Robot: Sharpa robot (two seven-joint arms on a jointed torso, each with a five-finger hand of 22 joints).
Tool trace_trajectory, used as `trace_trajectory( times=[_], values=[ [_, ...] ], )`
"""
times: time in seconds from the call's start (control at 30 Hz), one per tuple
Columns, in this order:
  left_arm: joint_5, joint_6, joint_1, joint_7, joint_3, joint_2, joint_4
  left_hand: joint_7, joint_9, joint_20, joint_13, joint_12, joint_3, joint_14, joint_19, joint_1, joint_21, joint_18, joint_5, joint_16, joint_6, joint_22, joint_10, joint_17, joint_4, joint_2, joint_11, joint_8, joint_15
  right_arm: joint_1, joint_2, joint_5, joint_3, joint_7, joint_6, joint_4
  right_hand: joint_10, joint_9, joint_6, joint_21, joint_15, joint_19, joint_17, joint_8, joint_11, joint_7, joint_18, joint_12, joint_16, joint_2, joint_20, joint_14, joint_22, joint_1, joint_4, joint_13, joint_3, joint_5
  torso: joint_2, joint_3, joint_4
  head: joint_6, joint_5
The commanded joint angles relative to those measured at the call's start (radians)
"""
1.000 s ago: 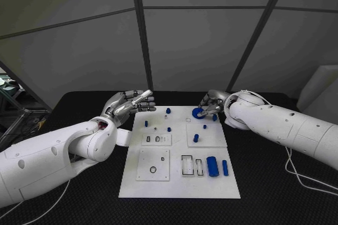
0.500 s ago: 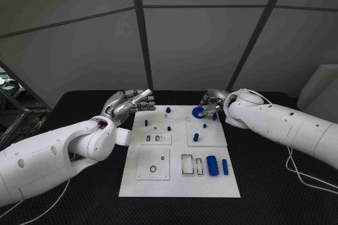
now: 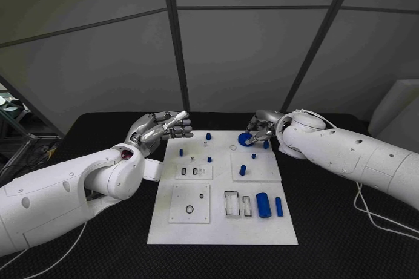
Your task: Assemble the parts on the task board
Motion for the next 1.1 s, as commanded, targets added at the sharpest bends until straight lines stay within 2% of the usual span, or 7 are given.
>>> trace_trajectory(
  times=[0.03,0.3,0.47,0.6,0.77,0.93,1.1],
  values=[
    [-0.004,0.014,0.001,-0.001,0.001,-0.001,0.002,0.041,-0.001,0.000,-0.001,-0.004,0.002,-0.006,0.005,0.004,0.005,-0.005,-0.003,-0.006,0.007,-0.002,0.004,-0.001,-0.006,0.007,-0.001,-0.006,0.001,-0.004,0.001,-0.023,-0.004,0.001,0.010,0.002,0.076,0.010,0.030,0.007,-0.002,0.034,0.080,0.014,-0.006,-0.004,-0.007,0.006,0.003,0.017,-0.002,0.069,0.111,0.005,-0.011,0.206,0.006,0.009,-0.001,0.0003,-0.0015,0.001,0.001],
    [-0.004,0.015,0.001,-0.002,0.001,-0.002,0.004,0.041,-0.001,0.000,-0.001,-0.004,0.002,-0.007,0.005,0.004,0.005,-0.005,-0.004,-0.007,0.007,-0.002,0.004,-0.001,-0.006,0.007,-0.001,-0.006,0.001,-0.005,-0.008,-0.046,-0.004,0.034,-0.105,0.035,0.078,0.021,0.076,0.014,-0.012,0.042,0.091,0.024,-0.017,-0.017,-0.010,0.008,0.007,0.039,-0.012,0.071,0.128,0.008,-0.027,0.209,0.026,0.018,-0.001,0.0008,-0.0015,0.002,0.002],
    [-0.004,0.015,0.001,-0.002,0.001,-0.004,0.004,0.040,-0.001,0.000,-0.001,-0.005,0.002,-0.007,0.006,0.005,0.005,-0.005,-0.005,-0.007,0.007,-0.002,0.004,-0.001,-0.007,0.008,-0.001,-0.006,0.001,-0.005,-0.026,-0.083,-0.003,0.041,-0.197,0.097,0.080,0.023,0.086,0.020,-0.016,0.049,0.098,0.024,-0.020,-0.020,-0.013,0.010,0.009,0.041,-0.015,0.072,0.142,0.007,-0.032,0.212,0.031,0.021,-0.001,0.0005,-0.0021,0.003,0.001],
    [-0.004,0.015,0.001,-0.002,0.001,-0.005,0.005,0.040,-0.001,0.000,-0.001,-0.005,0.002,-0.007,0.006,0.005,0.005,-0.005,-0.005,-0.007,0.007,-0.002,0.004,-0.001,-0.007,0.008,-0.001,-0.006,0.001,-0.005,-0.043,-0.125,-0.003,0.026,-0.241,0.153,0.080,0.025,0.092,0.024,-0.018,0.054,0.100,0.025,-0.021,-0.021,-0.015,0.010,0.010,0.041,-0.017,0.073,0.151,0.005,-0.035,0.212,0.032,0.022,-0.002,-0.0006,-0.0019,0.005,0.001],
    [-0.004,0.014,0.001,-0.002,0.001,-0.006,0.006,0.040,-0.001,0.000,-0.001,-0.005,0.002,-0.007,0.006,0.005,0.005,-0.005,-0.005,-0.007,0.007,-0.002,0.004,-0.001,-0.007,0.008,-0.001,-0.006,0.001,-0.005,-0.053,-0.163,-0.003,0.008,-0.262,0.202,0.080,0.026,0.096,0.027,-0.019,0.058,0.101,0.025,-0.022,-0.022,-0.016,0.011,0.011,0.041,-0.018,0.073,0.159,0.004,-0.037,0.213,0.033,0.022,-0.001,0.0005,-0.0018,0.007,0.002],
    [-0.004,0.013,0.001,-0.001,0.001,-0.009,0.002,0.040,-0.001,0.000,-0.001,-0.005,0.002,-0.007,0.006,0.005,0.005,-0.005,-0.005,-0.007,0.007,-0.002,0.004,-0.001,-0.007,0.008,-0.001,-0.006,0.001,-0.005,-0.047,-0.198,-0.003,-0.009,-0.271,0.245,0.081,0.026,0.097,0.032,-0.019,0.064,0.101,0.024,-0.022,-0.023,-0.019,0.011,0.011,0.041,-0.019,0.073,0.172,0.003,-0.038,0.213,0.033,0.022,-0.001,-0.0001,-0.0019,0.006,0.004],
    [-0.004,0.010,0.002,0.001,0.001,-0.008,-0.004,0.040,-0.001,0.000,-0.001,-0.005,0.002,-0.007,0.006,0.005,0.005,-0.005,-0.005,-0.007,0.007,-0.002,0.004,-0.001,-0.007,0.008,-0.001,-0.006,0.001,-0.005,-0.004,-0.230,-0.004,-0.025,-0.278,0.251,0.081,0.027,0.097,0.037,-0.020,0.071,0.101,0.024,-0.022,-0.023,-0.022,0.011,0.011,0.040,-0.019,0.073,0.184,0.002,-0.038,0.213,0.033,0.022,-0.001,-0.0004,0.0015,0.008,0.004]
  ],
)
